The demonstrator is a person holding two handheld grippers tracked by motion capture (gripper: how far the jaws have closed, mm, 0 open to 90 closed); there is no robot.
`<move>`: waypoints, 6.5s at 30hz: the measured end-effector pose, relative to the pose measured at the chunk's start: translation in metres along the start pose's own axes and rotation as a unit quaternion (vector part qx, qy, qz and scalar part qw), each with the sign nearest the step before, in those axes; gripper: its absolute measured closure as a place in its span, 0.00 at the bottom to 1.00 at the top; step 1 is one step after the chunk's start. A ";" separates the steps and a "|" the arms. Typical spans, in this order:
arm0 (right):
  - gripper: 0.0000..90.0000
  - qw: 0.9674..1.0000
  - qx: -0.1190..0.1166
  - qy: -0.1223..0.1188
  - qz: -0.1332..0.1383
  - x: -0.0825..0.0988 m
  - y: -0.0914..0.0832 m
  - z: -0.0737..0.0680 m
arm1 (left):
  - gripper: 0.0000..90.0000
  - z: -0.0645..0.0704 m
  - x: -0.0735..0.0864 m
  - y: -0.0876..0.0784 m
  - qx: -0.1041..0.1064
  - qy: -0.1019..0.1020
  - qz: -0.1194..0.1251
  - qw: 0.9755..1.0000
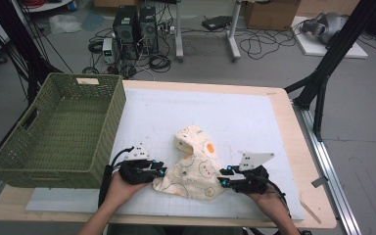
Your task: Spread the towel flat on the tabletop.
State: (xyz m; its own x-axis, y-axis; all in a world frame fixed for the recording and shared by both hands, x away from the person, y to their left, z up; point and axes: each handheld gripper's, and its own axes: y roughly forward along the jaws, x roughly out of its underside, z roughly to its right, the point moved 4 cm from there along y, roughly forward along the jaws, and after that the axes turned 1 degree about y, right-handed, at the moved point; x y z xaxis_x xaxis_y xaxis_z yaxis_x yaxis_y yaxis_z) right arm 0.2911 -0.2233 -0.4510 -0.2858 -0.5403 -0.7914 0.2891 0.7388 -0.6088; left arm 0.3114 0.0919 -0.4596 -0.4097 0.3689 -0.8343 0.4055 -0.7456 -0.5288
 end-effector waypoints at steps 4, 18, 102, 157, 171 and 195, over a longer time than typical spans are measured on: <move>0.75 1.000 -0.008 -0.001 -0.022 0.005 0.008 -0.001 | 0.81 0.000 0.000 -0.001 0.003 0.006 -0.002 1.000; 0.77 0.998 -0.014 0.006 -0.053 0.012 0.015 0.000 | 0.95 0.001 0.009 0.011 0.004 0.017 -0.061 0.998; 0.77 0.997 0.062 0.043 -0.033 0.012 -0.018 0.041 | 0.84 0.006 -0.015 0.030 0.003 0.009 -0.023 1.000; 0.67 0.999 -0.027 -0.008 -0.024 -0.025 0.034 0.010 | 0.77 -0.007 -0.006 0.003 -0.045 -0.008 -0.020 0.999; 0.83 0.995 -0.063 -0.033 -0.070 -0.010 0.046 -0.013 | 0.97 -0.005 -0.002 0.020 -0.059 -0.004 -0.038 0.998; 0.90 0.994 -0.089 -0.018 -0.064 0.018 -0.014 -0.019 | 0.77 -0.014 -0.008 0.010 -0.066 -0.026 0.007 0.997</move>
State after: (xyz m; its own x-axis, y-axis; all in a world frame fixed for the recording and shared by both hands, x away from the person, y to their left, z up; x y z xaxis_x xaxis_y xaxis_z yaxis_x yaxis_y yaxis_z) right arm 0.2641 -0.2356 -0.4561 -0.2755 -0.6468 -0.7112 0.0862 0.7202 -0.6884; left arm 0.3305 0.0896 -0.4599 -0.4440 0.3272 -0.8341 0.5136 -0.6699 -0.5361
